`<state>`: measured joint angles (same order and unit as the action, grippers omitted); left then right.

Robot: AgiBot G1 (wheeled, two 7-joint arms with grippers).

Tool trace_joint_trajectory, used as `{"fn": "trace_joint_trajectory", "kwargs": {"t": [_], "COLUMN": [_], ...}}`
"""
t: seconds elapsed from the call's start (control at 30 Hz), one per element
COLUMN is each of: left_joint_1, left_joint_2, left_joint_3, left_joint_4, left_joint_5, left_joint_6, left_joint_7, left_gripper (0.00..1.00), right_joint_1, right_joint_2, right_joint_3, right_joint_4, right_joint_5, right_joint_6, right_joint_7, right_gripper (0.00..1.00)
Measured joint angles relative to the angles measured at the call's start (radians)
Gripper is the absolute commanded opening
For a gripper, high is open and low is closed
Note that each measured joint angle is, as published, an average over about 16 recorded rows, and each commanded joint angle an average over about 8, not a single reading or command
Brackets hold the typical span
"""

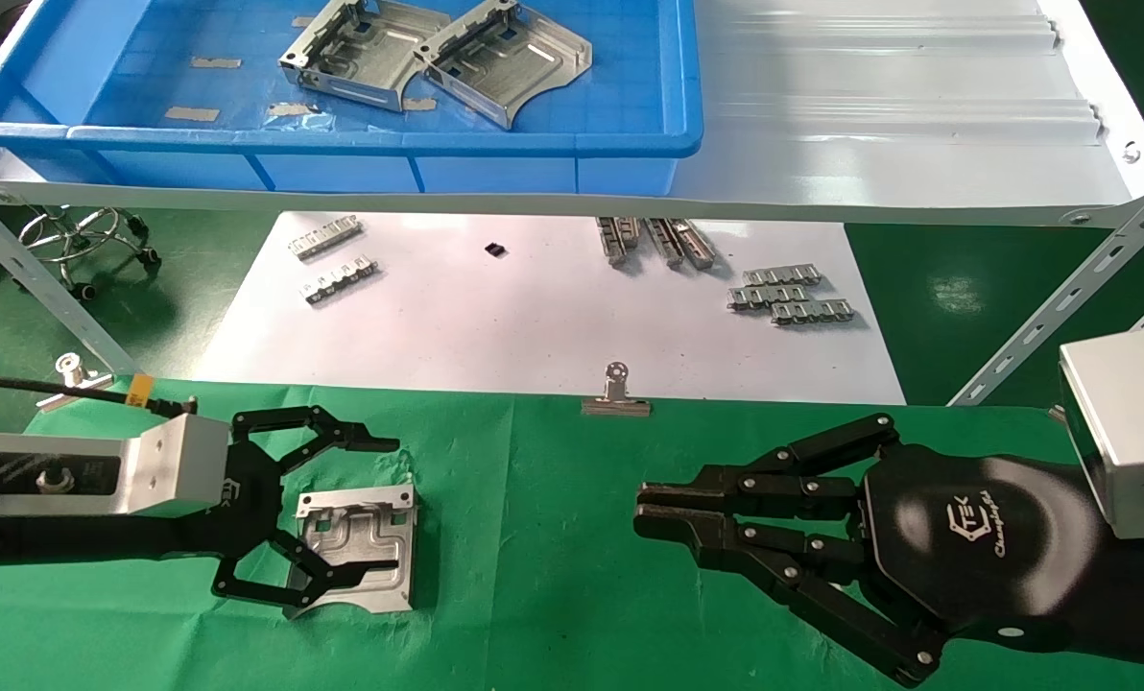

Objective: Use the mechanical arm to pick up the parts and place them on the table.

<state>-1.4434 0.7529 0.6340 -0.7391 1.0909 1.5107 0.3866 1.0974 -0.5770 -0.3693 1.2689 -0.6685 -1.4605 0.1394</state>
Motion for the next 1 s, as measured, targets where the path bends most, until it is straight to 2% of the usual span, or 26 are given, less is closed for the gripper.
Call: {"fn": "trace_joint_trajectory", "kwargs": {"t": [1.0], "left_joint_1": [0.225], "left_joint_2": [-0.086], "left_joint_3": [-0.216], "left_joint_4": [-0.333], "left_joint_5": [-0.22], "left_joint_6": [-0.009], "left_joint_7": [-0.351], "left_gripper": [1.0], "right_joint_1": [0.0], "right_joint_2": [0.0], "right_joint_3": [0.0], "right_joint_4": [0.0], "right_joint_5": [0.0], "right_joint_6": [0.0], "right_joint_7": [0.0], "right_gripper": [1.0]}}
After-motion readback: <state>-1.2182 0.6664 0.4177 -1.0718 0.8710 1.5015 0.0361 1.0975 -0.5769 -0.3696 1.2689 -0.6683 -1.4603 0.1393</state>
